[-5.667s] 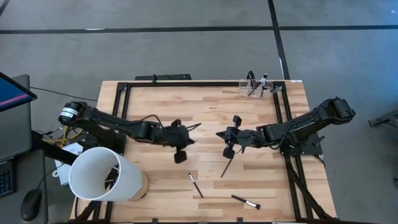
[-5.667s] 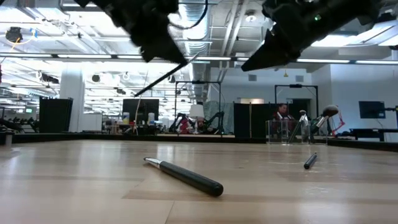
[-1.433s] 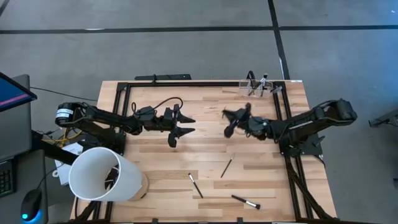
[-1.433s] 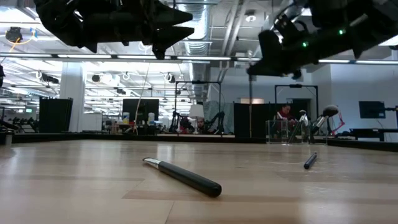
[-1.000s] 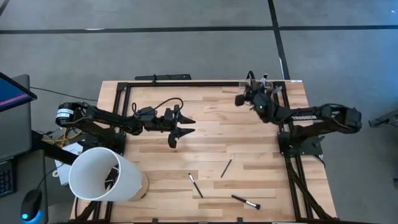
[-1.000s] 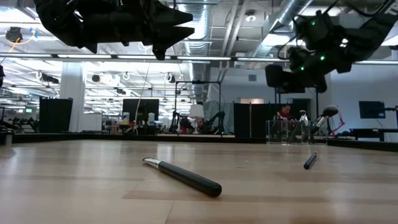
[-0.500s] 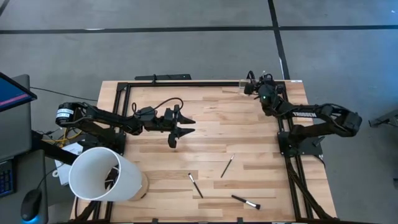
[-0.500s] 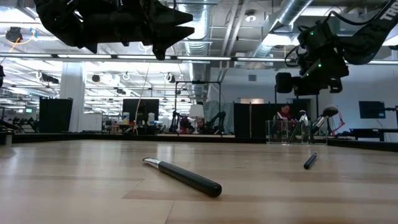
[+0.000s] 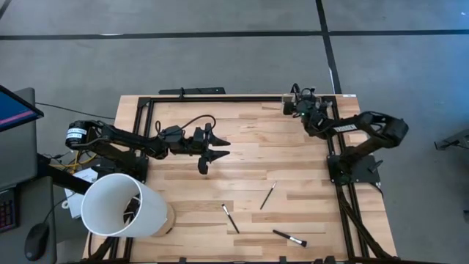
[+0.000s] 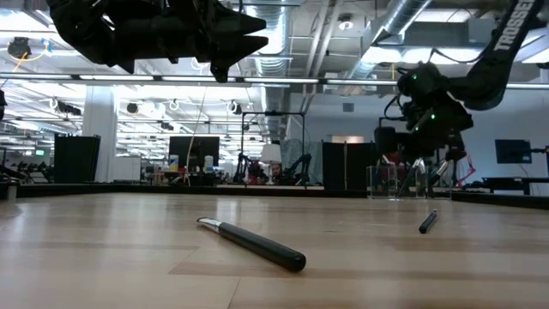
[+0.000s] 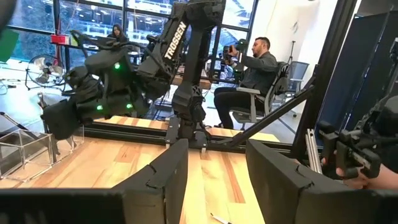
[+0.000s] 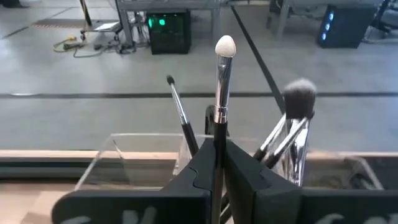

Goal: Put items in baskets/containers
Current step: Put the black eyeshadow brush into the middle section of the transparent organizer, then put the liner brush into the middle section of the transparent organizer

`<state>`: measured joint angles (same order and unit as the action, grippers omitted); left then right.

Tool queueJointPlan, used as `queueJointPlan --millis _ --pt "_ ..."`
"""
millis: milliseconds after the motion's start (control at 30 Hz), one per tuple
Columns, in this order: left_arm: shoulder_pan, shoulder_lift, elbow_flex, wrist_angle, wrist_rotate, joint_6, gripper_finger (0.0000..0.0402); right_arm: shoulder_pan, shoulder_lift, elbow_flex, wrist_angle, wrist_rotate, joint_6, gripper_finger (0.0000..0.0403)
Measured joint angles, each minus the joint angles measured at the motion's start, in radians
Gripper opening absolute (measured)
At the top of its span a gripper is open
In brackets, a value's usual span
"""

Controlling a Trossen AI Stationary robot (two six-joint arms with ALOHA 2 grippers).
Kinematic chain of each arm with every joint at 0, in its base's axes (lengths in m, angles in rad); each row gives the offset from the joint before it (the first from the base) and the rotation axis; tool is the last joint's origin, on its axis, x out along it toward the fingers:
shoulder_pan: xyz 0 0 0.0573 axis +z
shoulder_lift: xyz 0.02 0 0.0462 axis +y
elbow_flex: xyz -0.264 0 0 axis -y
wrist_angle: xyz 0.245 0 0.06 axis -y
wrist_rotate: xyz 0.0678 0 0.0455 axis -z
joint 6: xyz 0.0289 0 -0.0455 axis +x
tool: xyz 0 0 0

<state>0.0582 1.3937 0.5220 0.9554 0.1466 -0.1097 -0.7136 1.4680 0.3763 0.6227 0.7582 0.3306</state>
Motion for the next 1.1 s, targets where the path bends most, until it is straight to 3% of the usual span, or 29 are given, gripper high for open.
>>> queueJointPlan --millis 233,1100 --pt "0.000 0.000 0.000 -0.002 0.000 0.000 0.0158 -0.003 0.060 0.000 0.011 0.000 0.018 0.0032" --pt "0.004 0.000 0.000 -0.013 0.000 0.020 0.0158 -0.002 0.017 0.000 -0.058 -0.078 -0.016 0.0121"
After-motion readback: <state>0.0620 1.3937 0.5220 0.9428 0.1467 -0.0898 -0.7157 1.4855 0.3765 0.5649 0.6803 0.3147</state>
